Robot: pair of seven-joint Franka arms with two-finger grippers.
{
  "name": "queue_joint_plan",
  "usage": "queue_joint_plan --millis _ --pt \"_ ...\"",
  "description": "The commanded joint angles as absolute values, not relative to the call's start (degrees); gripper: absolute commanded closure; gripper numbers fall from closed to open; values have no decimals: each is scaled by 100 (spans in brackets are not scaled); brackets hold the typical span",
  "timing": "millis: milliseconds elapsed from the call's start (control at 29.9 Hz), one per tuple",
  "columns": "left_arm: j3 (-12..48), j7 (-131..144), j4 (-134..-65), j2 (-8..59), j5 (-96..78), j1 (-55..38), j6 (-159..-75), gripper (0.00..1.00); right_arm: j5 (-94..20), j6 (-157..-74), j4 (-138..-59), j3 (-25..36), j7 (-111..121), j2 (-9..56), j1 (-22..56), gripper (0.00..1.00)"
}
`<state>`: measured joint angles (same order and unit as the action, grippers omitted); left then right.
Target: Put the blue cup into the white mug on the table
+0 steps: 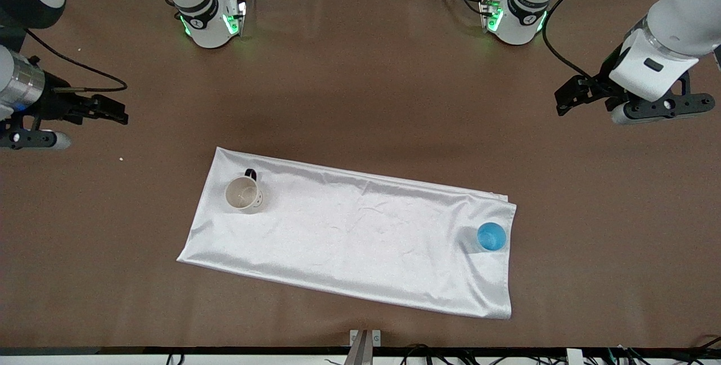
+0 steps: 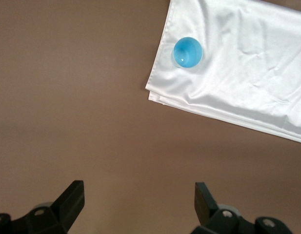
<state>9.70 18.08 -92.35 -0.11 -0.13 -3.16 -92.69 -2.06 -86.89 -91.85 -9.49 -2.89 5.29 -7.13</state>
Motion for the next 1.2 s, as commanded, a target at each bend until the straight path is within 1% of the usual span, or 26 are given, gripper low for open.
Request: queue_joint_plan --millis 0,234,501,635,768,969,1169 --pt "993 1662 -9114 44 70 -299 -9246 0 -650 -8876 -9518 -1028 -281 668 -650 0" --pt "1002 1451 -9132 166 88 -325 -9448 0 -721 -9316 -9975 -1037 -325 668 -580 0" --pt "1046 896 -9123 571 79 -334 -9826 0 -721 -10229 -10678 -1063 -781 668 -255 0" --pt "1116 870 -9114 869 97 -378 -10019 0 -721 -10686 -11021 -1169 -1133 668 -106 0" --pt "1160 537 -9036 1343 500 -527 -10335 0 -721 -11065 -11302 -1222 -1388 712 9 0" --pt "1195 466 -8789 1915 703 -650 -10678 0 -721 -11346 -11364 -1266 -1792 1010 132 0" --pt "1274 475 -8780 2328 694 -703 -11205 0 -729 -11654 -11355 -1274 -2302 1353 307 0"
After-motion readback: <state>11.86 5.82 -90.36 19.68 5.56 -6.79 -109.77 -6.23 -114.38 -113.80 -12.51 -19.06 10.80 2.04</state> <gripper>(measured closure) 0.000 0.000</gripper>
